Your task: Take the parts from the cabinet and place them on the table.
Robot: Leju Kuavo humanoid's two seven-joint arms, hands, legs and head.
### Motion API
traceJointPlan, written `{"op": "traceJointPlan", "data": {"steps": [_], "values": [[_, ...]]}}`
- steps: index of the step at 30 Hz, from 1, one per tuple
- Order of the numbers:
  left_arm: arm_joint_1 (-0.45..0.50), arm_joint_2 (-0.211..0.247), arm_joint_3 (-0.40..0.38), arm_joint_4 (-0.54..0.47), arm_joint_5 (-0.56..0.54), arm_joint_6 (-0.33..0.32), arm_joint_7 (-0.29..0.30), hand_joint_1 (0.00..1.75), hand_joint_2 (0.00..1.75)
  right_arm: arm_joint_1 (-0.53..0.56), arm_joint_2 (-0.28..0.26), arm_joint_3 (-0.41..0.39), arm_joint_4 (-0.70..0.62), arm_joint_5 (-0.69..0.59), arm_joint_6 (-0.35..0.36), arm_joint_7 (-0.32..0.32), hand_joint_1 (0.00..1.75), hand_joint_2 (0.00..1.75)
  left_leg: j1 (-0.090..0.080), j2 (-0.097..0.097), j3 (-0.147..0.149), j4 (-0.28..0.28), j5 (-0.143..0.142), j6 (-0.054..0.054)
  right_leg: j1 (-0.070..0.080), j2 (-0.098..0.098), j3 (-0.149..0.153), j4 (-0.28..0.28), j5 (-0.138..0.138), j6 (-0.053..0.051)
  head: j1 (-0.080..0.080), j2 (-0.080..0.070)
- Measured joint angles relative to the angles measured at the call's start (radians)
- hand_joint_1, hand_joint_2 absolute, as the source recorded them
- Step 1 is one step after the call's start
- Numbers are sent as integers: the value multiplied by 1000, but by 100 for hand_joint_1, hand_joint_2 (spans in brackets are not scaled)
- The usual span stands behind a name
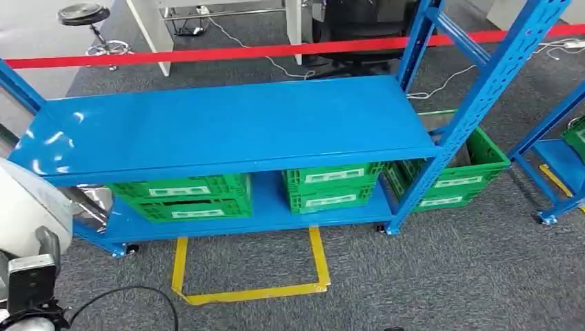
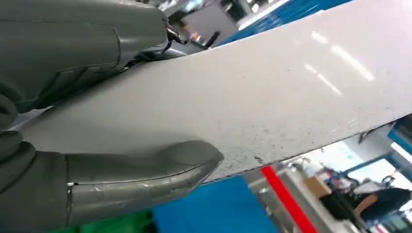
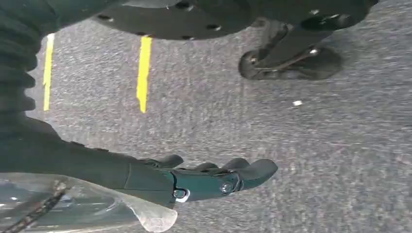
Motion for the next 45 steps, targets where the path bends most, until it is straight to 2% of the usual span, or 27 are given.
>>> {"op": "traceJointPlan", "data": {"steps": [2,4,5,6,9,10,11,13,14,15,17,19,21,22,25,26,28,29,30,32,34,36,39,40,42,44,45], "values": [[38,-30,-3,7,104,-174,-39,175,175,4,-19,-4,0,4,62,9,0,175,2,0,59,-53,65,2,0,1,-27,8,15,6,-2,0],[63,-56,-21,21,109,-229,-60,175,175,14,-41,-6,0,7,115,19,0,175,4,0,173,-230,122,11,-1,0,-46,18,25,15,-1,0],[67,-66,-41,31,103,-229,-62,175,175,16,-50,-9,0,10,132,26,0,175,0,-1,218,-303,91,16,4,-2,-55,21,30,22,0,0],[70,-76,-57,36,100,-226,-62,175,175,16,-53,-10,0,12,141,33,0,175,-2,-3,225,-329,89,20,4,-2,-59,22,40,28,2,0],[73,-81,-102,60,89,-210,-48,175,175,18,-64,-13,0,16,170,56,0,175,-8,-1,202,-327,104,41,0,-1,-67,13,69,53,1,0],[72,-80,-111,65,87,-207,-47,175,175,18,-66,-13,0,19,178,56,0,175,-1,6,193,-334,118,55,-3,1,-73,23,50,57,0,0],[72,-79,-117,68,85,-203,-46,175,175,18,-69,-13,0,22,186,56,0,175,-4,7,180,-333,128,66,-3,2,-94,53,-4,57,3,0],[75,-79,-133,72,85,-197,-43,175,175,19,-70,-14,0,18,199,47,0,175,-7,8,155,-333,149,73,-2,5,-127,185,-125,59,5,0],[77,-79,-138,74,85,-196,-41,175,175,18,-72,-16,0,8,207,41,0,175,-10,8,140,-332,162,74,-2,5,-141,261,-162,61,5,0],[81,-78,-139,74,85,-195,-38,175,175,17,-72,-21,0,0,212,27,0,175,-12,8,125,-330,174,75,-2,5,-146,312,-166,62,5,0],[92,-78,-141,74,87,-192,-36,175,175,18,-72,-31,0,-3,201,-14,0,175,-17,9,90,-323,194,73,-2,5,-100,306,-90,58,5,0],[105,-78,-140,72,94,-193,-30,175,175,16,-72,-34,0,0,194,-26,0,175,-19,8,61,-311,209,69,-1,5,11,169,-39,47,5,0],[113,-78,-141,69,95,-198,-26,175,175,12,-72,-38,0,6,194,-22,0,175,-25,7,46,-293,220,61,5,5,148,-26,-91,41,5,0],[115,-79,-140,68,95,-198,-26,175,175,11,-72,-38,0,7,194,-20,0,175,-25,8,42,-292,231,55,7,5,139,-41,-105,38,3,0],[123,-79,-141,68,96,-198,-24,175,175,18,-68,-39,3,8,194,-17,0,175,-21,4,33,-291,246,38,2,-1,118,-40,-83,18,6,0],[129,-79,-140,68,96,-197,-23,175,175,16,-68,-39,3,9,191,-14,0,175,-19,2,27,-275,200,30,2,-3,107,-39,-73,10,3,0],[131,-79,-140,68,95,-197,-22,175,175,18,-68,-40,3,8,187,-3,0,175,-11,2,5,-154,57,17,2,-5,80,-37,-48,2,-1,0],[131,-79,-140,68,95,-199,-22,175,175,16,-68,-41,3,6,201,8,0,175,-8,2,-5,-80,16,13,3,-5,66,-33,-39,3,-1,0],[131,-79,-140,68,96,-202,-22,175,175,16,-68,-43,3,1,217,18,0,175,-6,2,-8,-21,2,9,3,-6,59,-28,-29,4,-2,0],[131,-79,-140,68,97,-210,-23,175,175,16,-68,-53,3,-14,251,27,0,175,0,2,22,-5,61,5,2,-9,23,-10,-13,7,-1,0],[131,-79,-140,68,98,-211,-25,175,175,18,-68,-62,3,-22,274,16,0,175,2,2,129,-154,125,9,1,-9,-8,11,-5,13,-2,0],[131,-79,-140,64,100,-215,-29,175,175,17,-68,-71,3,-32,286,4,0,175,-3,1,212,-297,95,20,5,-7,-27,27,3,25,-2,0],[132,-79,-140,56,96,-216,-35,175,175,17,-68,-86,3,-39,294,-3,0,175,-7,0,203,-312,92,32,3,-8,-43,25,30,42,0,0],[133,-80,-140,56,96,-216,-36,175,175,19,-68,-90,4,-39,295,-3,0,175,-2,2,187,-320,107,46,6,-6,-49,25,37,50,0,0],[133,-81,-140,53,96,-216,-37,175,175,20,-68,-96,5,-41,296,-4,0,175,1,7,161,-322,130,68,1,2,-76,82,-63,55,7,0],[134,-82,-140,53,96,-217,-37,175,175,20,-68,-99,5,-42,296,-5,0,175,-4,9,136,-321,152,70,0,4,-105,215,-170,59,9,0],[134,-82,-140,53,96,-217,-37,175,175,20,-68,-101,5,-42,296,-5,0,175,-7,9,117,-319,166,70,0,4,-116,287,-194,60,11,0]]}}
